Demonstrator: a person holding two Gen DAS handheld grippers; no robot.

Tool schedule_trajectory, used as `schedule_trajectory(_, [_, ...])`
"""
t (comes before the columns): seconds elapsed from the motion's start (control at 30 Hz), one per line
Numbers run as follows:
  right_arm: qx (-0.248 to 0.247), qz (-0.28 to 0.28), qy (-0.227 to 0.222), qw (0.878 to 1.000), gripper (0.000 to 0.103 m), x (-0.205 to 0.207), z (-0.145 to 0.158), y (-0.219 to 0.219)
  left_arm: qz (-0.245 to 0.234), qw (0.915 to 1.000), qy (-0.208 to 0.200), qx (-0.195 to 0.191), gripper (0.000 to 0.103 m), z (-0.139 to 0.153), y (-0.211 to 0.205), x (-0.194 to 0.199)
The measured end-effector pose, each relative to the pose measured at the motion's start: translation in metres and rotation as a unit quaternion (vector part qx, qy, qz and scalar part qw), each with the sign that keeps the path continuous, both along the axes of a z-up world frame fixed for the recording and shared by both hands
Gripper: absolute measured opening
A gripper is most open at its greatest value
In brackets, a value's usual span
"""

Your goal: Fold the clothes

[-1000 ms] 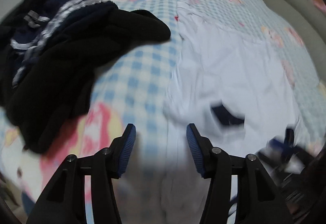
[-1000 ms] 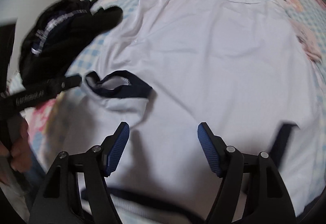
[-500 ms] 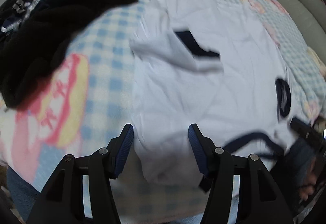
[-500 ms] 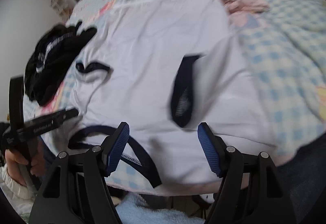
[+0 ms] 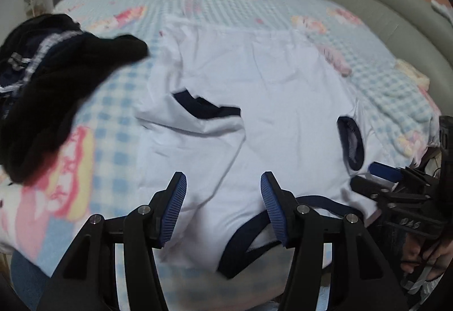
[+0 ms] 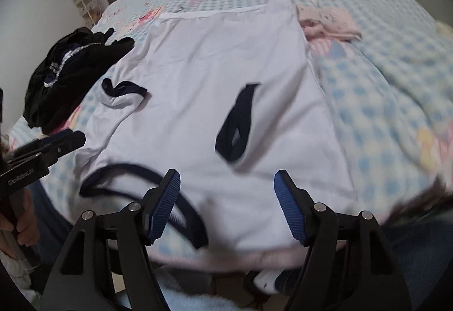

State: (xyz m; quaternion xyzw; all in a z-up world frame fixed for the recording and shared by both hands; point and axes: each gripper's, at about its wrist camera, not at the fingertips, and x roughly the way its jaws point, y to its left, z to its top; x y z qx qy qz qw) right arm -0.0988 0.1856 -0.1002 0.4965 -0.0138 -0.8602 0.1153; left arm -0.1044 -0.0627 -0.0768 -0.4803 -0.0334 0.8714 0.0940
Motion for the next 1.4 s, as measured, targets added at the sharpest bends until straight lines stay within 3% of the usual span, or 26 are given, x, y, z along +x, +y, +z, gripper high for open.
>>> schedule_trajectory(0.1, [0.026,-0.001,-0.045,0.999,0.071,-0.006,-0.024,-0.009,0.003,0.9979,-0.060,-0.024,0.056,-0.022,0.012,0.012])
schedule_trajectory(0.17, [0.042,0.007,-0.044,0.998,0.071,0.006,-0.033,-0.014,0.012,0.9955,-0.094,-0.005,0.057,-0.041,0.005,0.021])
schedule_trajectory(0.23, [0.044,0.015,-0.039,0.998,0.071,0.017,-0.031,-0.013,0.009,0.9973,-0.070,0.022,0.055,-0.034,-0.002,0.033])
schedule_trajectory(0.33, [-0.002,0.003,-0.015,1.000,0.070,0.027,-0.014,-0.001,0.005,0.9979,-0.020,0.061,0.055,-0.015,-0.008,0.040])
schedule_trajectory(0.4, [-0.014,-0.010,0.010,1.000,0.070,0.027,-0.004,0.001,0.004,0.9980,0.006,0.063,0.055,-0.006,-0.007,0.036])
schedule_trajectory(0.47, [-0.015,-0.011,0.009,1.000,0.071,0.018,-0.009,-0.002,-0.003,0.9988,-0.006,0.049,0.055,-0.013,-0.002,0.024])
schedule_trajectory(0.57, [-0.003,-0.003,-0.009,1.000,0.071,0.015,-0.019,-0.006,0.005,0.9969,-0.075,0.022,0.056,-0.043,-0.001,0.012])
schedule_trajectory(0.7, [0.025,0.013,-0.039,0.999,0.071,0.022,-0.030,-0.010,0.000,0.9965,-0.057,0.062,0.054,-0.037,-0.017,0.035])
schedule_trajectory(0.77, [0.010,0.009,-0.038,0.999,0.070,0.031,-0.028,-0.004,0.006,0.9953,-0.038,0.088,0.054,-0.029,-0.027,0.047])
schedule_trajectory(0.97, [-0.019,-0.097,0.045,0.994,0.069,0.042,0.001,0.037,0.071,0.9873,0.020,0.141,0.054,-0.006,-0.065,0.054])
schedule_trajectory(1.1, [0.000,-0.101,0.020,0.995,0.069,0.032,-0.012,0.042,0.112,0.9887,-0.022,0.098,0.053,-0.030,-0.073,0.050])
schedule_trajectory(1.17, [0.029,-0.096,0.010,0.995,0.069,0.033,-0.023,0.037,0.131,0.9876,-0.042,0.075,0.046,-0.045,-0.076,0.054])
schedule_trajectory(1.23, [0.051,-0.092,0.005,0.994,0.069,0.035,-0.032,0.034,0.132,0.9878,-0.031,0.076,0.046,-0.039,-0.079,0.057])
schedule_trajectory(1.37, [0.049,-0.088,0.001,0.995,0.070,0.036,-0.035,0.034,0.126,0.9900,-0.015,0.063,0.043,-0.036,-0.074,0.057])
schedule_trajectory(1.4, [0.048,-0.087,0.001,0.995,0.073,0.036,-0.036,0.034,0.121,0.9912,-0.016,0.053,0.032,-0.037,-0.072,0.055])
